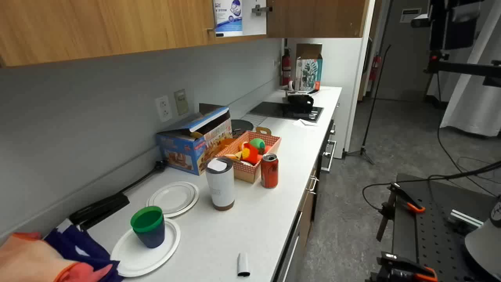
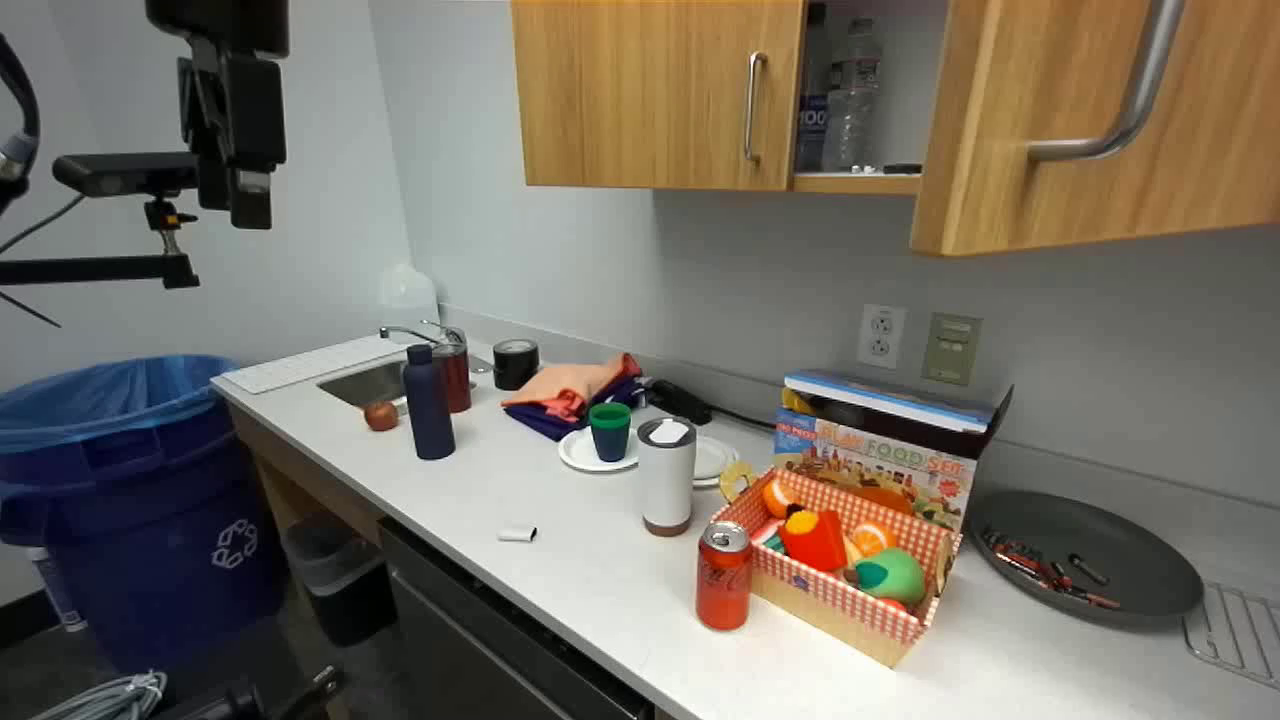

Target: Close the right cabinet door

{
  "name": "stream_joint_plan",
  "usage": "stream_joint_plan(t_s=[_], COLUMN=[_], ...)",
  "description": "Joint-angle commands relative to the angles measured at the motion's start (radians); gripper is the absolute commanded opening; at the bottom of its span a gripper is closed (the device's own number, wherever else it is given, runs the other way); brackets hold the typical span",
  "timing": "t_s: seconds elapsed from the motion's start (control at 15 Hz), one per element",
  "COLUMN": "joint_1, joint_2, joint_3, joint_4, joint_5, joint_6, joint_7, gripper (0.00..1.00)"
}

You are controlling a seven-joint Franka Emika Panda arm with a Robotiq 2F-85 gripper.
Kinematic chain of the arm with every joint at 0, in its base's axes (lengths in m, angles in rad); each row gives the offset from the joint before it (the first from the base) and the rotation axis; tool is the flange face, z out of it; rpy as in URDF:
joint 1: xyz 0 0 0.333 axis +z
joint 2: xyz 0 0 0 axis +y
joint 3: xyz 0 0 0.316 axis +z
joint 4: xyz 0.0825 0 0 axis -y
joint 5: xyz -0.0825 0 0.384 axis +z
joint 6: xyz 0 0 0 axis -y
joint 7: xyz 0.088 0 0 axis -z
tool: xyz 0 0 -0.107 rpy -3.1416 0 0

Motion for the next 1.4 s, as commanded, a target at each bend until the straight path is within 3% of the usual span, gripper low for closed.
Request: stream_joint_plan(t_s=[0.0, 1.0, 1.33], joint_1=[-0.020, -0.020, -0.050], joint_2=[0.000, 0.001, -0.025], joint_3=[0.012, 0.012, 0.044], joint_4=[0.003, 0.003, -0.028], joint_5=[0.007, 0.007, -0.070], joint_6=[-0.005, -0.005, 0.173], joint_7=[-0.011, -0.011, 0.022], gripper=[1.00, 1.00, 1.00])
